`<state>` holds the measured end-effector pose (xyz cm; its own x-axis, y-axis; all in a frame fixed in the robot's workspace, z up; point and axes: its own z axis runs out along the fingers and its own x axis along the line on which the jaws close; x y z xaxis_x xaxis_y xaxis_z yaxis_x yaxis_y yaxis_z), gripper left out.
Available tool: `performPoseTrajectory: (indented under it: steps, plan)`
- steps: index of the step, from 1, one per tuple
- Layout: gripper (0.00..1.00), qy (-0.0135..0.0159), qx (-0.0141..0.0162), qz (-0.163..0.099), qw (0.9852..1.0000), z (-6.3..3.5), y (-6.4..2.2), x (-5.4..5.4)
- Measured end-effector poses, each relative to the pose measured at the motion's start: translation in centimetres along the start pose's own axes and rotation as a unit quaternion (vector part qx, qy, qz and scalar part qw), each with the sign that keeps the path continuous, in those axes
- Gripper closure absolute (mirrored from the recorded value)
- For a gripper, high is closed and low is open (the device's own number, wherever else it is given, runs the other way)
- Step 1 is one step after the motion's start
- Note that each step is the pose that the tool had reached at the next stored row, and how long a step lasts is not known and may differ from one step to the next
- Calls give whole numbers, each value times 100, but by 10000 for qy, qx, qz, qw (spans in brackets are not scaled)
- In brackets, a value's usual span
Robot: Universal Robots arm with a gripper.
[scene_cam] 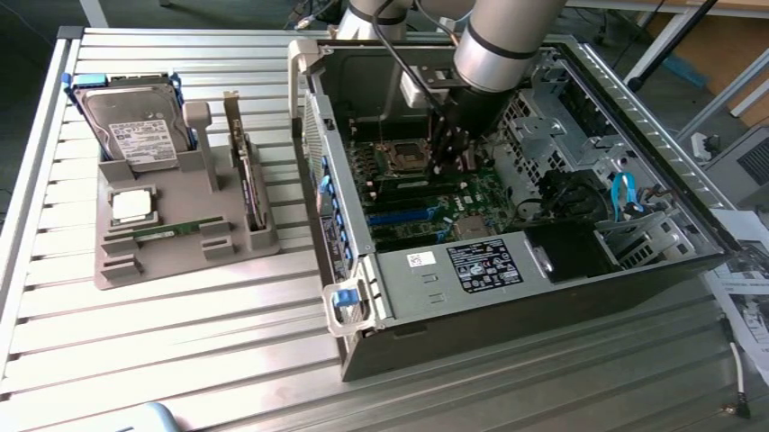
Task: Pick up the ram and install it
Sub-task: 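Insert the ram into the slot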
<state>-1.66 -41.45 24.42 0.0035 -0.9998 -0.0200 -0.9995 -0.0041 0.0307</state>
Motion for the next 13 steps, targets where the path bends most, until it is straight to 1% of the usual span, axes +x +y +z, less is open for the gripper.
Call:
performPoseTrajectory:
  steps: [13]
  plan:
    - [88,-1,1,24,10000,3,0,0]
